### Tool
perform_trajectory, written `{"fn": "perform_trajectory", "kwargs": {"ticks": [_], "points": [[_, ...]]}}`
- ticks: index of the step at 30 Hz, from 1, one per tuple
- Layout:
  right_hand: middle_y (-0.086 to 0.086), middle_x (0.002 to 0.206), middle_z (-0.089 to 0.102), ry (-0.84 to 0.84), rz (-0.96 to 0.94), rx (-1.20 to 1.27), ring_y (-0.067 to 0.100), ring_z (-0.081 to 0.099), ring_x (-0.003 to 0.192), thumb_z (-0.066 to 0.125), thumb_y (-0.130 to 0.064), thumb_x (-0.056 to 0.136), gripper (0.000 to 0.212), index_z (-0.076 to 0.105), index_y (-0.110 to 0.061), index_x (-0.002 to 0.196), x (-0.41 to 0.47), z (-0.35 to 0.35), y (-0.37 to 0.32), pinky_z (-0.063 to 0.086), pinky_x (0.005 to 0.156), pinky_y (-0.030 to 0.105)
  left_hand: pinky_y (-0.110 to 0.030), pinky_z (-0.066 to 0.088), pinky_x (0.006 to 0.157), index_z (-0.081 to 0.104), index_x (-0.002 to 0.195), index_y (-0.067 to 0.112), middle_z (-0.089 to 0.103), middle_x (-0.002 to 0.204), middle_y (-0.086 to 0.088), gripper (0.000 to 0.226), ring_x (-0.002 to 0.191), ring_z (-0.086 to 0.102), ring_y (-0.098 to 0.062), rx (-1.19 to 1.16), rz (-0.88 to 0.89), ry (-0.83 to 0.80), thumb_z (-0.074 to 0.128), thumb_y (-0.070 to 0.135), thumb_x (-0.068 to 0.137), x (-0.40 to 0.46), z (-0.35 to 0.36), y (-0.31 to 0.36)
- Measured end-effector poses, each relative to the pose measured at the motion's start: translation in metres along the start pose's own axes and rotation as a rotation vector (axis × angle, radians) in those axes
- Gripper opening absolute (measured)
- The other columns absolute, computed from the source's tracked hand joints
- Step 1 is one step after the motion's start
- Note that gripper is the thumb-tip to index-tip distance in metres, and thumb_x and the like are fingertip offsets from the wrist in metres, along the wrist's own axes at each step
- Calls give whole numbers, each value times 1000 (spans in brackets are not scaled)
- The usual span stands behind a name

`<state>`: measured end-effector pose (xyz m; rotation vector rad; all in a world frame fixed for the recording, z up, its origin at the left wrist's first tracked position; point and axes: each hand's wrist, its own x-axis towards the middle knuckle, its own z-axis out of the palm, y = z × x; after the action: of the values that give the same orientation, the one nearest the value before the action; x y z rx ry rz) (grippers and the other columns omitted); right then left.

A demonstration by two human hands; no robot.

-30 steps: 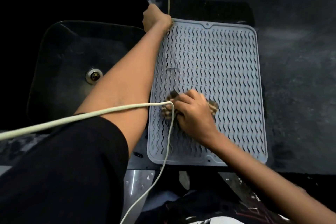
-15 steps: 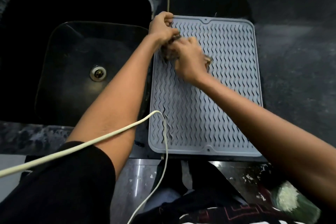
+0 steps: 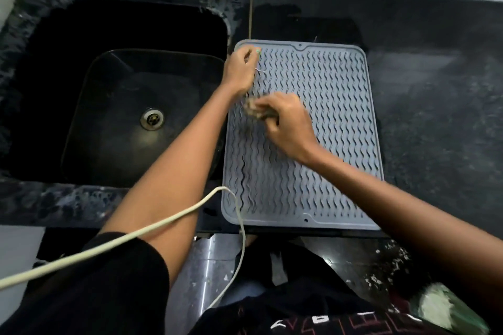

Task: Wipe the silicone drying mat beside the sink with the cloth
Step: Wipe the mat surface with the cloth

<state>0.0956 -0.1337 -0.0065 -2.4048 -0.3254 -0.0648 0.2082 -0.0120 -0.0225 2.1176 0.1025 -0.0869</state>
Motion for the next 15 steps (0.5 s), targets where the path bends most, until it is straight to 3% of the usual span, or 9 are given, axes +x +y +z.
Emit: {"fn": "perform_trajectory", "kwargs": {"ticks": [2,4,6,9,15], "points": [[7,132,52,-59,38,-144,23,43,117,55,-9,85,44,52,-14,129,20,6,9,37,98,41,-23,40,86,66,117,11,67,118,-8,32,110,59,-18,14,-12,8,41,24,103,-13,-1,-8],[7,138,45,-125,34,-350,27,37,121,55,-12,84,50,46,-14,133,26,14,14,35,95,44,-20,40,89,66,120,12,67,123,-6,33,115,59,-17,22,-1,-60,42,24,102,-25,0,-15],[9,129,50,-120,2,-446,29,38,115,54,-10,82,43,51,-12,124,19,19,10,38,88,44,-22,40,93,66,120,9,65,126,-8,34,119,57,-21,74,24,-150,42,25,103,-29,2,-19],[9,112,56,-96,-97,-377,25,41,102,53,0,77,32,60,-8,108,-15,20,-2,41,80,38,-25,37,96,60,128,10,59,135,-9,40,125,52,-24,147,32,-219,34,30,105,-31,3,-16],[7,100,63,-264,-190,-264,23,45,91,57,2,71,33,67,-4,102,-98,10,-19,43,68,33,-36,30,112,47,139,7,44,149,-13,47,131,44,-23,209,32,-269,28,34,106,-34,3,-10]]}}
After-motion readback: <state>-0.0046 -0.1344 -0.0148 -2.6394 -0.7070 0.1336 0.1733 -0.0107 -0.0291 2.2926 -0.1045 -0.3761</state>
